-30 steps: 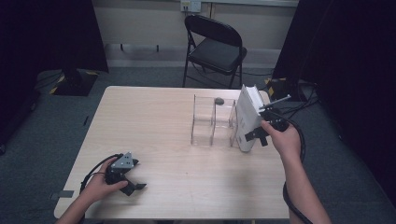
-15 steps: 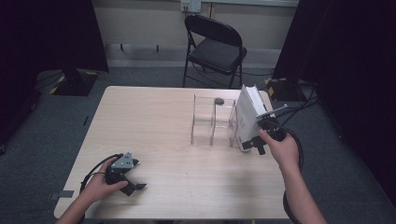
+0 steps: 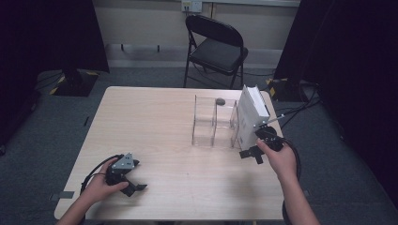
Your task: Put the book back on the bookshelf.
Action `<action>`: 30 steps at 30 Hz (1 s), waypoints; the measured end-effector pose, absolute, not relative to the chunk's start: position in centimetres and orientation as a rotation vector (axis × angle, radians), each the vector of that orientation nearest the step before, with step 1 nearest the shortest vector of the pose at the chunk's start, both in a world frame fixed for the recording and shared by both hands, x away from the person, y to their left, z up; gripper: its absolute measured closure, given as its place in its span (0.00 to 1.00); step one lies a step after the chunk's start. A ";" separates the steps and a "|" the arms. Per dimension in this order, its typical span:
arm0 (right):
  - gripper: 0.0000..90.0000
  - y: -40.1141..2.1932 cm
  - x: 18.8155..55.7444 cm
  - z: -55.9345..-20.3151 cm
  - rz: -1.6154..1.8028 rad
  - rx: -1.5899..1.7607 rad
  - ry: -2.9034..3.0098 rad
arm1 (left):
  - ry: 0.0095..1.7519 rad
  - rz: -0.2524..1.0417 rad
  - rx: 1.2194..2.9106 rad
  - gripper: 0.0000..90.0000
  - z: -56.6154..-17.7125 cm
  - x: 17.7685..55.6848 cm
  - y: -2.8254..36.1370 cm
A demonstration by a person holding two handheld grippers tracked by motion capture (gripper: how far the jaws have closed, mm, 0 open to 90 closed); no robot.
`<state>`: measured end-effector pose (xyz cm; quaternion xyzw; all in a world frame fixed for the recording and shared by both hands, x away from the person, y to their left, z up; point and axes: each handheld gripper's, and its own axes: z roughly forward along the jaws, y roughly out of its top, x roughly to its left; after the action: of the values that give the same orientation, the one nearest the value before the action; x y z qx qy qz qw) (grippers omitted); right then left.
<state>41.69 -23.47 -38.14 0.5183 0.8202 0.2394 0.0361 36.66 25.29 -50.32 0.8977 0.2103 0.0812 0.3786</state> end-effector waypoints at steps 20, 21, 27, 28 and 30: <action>0.21 -21.4 40.1 -41.2 0.749 1.503 2.581 | 0.537 0.208 2.294 0.00 -50.3 36.7 25.3; 0.21 -21.2 40.0 -41.2 0.746 1.516 2.585 | 0.537 0.207 2.294 0.00 -50.3 36.7 25.3; 0.21 -20.3 39.7 -41.8 0.762 1.470 2.595 | 0.537 0.207 2.294 0.00 -50.3 36.7 25.3; 0.21 -20.1 39.6 -41.9 0.760 1.473 2.602 | 0.539 0.207 2.292 0.00 -50.3 36.6 25.3; 0.21 -19.7 39.6 -42.1 0.761 1.457 2.611 | 0.537 0.208 2.294 0.00 -50.3 36.7 25.3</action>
<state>39.56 -19.70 -42.12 0.4721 0.8459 0.2465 0.0281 36.66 25.29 -50.32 0.8977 0.2102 0.0813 0.3786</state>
